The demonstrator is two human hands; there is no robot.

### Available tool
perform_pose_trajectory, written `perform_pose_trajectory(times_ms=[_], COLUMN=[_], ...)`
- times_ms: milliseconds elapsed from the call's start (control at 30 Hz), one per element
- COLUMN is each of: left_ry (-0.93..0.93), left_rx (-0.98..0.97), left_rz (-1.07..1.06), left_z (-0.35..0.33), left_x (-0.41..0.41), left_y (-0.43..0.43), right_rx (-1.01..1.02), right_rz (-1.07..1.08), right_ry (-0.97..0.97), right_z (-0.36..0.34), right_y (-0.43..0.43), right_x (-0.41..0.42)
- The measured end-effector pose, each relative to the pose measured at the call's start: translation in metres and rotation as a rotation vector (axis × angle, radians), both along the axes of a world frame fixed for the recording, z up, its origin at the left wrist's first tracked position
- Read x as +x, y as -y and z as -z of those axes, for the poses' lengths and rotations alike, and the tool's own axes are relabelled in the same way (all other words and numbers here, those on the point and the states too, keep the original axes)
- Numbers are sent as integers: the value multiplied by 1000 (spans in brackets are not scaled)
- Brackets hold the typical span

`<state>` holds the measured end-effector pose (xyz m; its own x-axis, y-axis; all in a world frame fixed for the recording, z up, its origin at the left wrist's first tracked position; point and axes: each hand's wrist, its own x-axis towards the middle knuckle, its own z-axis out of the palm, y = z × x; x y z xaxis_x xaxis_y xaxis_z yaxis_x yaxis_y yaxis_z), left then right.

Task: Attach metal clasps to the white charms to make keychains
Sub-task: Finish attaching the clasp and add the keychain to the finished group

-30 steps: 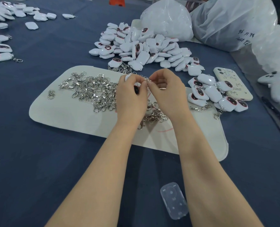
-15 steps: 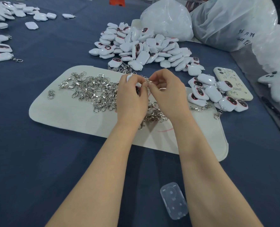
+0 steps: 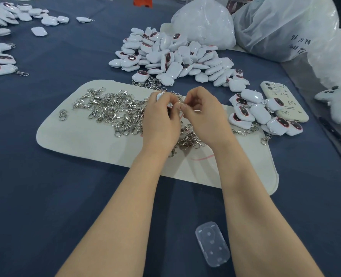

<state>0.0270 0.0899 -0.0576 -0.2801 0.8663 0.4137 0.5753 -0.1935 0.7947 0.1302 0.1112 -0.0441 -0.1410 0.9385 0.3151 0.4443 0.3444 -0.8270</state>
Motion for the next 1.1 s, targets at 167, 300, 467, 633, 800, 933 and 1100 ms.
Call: perform_pose_trajectory(times_ms=[167, 300, 467, 633, 800, 933, 1100], left_ry=[3, 32, 144, 397, 393, 297, 206], left_rx=[-4, -28, -10, 13, -76, -107, -102], left_rz=[-2, 11, 24, 91, 191, 179, 140], left_z=[0, -1, -4, -12, -9, -6, -6], left_x=[-1, -2, -1, -1, 1, -1, -2], left_y=[-1, -1, 1, 6, 5, 3, 2], right_rx=[66, 86, 82, 79, 88, 96, 91], right_rz=[-7, 15, 91, 137, 150, 153, 153], right_ry=[36, 42, -15, 24, 93, 112, 151], right_z=[2, 3, 5, 6, 6, 6, 6], right_y=[0, 0, -1, -3, -1, 0, 0], right_x=[-1, -2, 0, 4, 4, 4, 3])
